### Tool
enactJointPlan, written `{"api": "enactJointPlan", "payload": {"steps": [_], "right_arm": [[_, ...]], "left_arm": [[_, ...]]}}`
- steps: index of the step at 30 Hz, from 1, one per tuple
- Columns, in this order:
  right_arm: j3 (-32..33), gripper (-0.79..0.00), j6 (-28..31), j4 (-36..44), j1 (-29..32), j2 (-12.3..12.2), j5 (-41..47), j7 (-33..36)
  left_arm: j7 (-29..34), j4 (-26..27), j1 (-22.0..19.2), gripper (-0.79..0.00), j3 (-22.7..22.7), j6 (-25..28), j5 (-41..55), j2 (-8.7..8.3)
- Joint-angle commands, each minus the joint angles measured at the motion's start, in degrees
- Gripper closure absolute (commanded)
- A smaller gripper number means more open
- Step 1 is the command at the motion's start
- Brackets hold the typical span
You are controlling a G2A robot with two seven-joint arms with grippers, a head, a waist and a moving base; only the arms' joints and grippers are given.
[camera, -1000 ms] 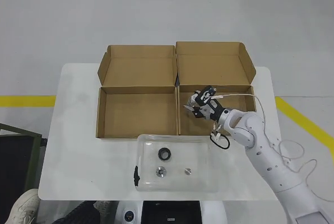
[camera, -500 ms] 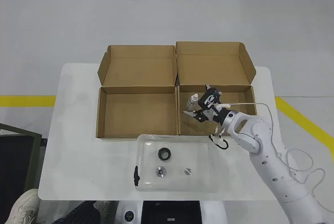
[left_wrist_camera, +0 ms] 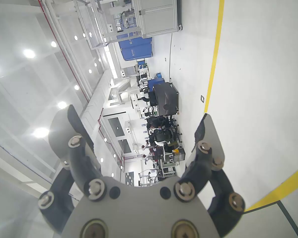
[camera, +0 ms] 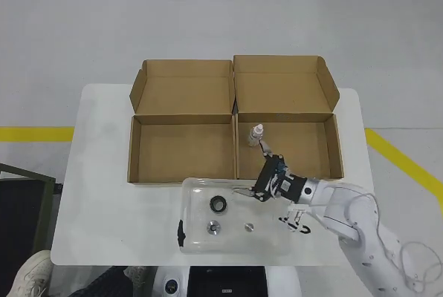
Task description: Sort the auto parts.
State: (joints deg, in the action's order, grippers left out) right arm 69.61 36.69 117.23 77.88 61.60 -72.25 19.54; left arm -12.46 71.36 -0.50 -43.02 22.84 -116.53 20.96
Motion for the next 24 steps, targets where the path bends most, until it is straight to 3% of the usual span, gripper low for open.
{"api": "enactJointPlan", "payload": {"steps": [1,14,24], "right_arm": [[0.1,-0.785,0.9,1.9,1.8,-0.2,-1.0,0.5],[1.4,-0.785,7.6,7.5,11.4,-1.8,-8.9,-1.0],[3.3,-0.785,9.6,8.0,14.5,-2.7,-13.8,-1.3]], "left_arm": [[0.0,0.0,0.0,-0.785,0.0,0.0,0.0,0.00],[0.0,0.0,0.0,-0.785,0.0,0.0,0.0,0.00],[0.0,0.0,0.0,-0.785,0.0,0.0,0.0,0.00]]}}
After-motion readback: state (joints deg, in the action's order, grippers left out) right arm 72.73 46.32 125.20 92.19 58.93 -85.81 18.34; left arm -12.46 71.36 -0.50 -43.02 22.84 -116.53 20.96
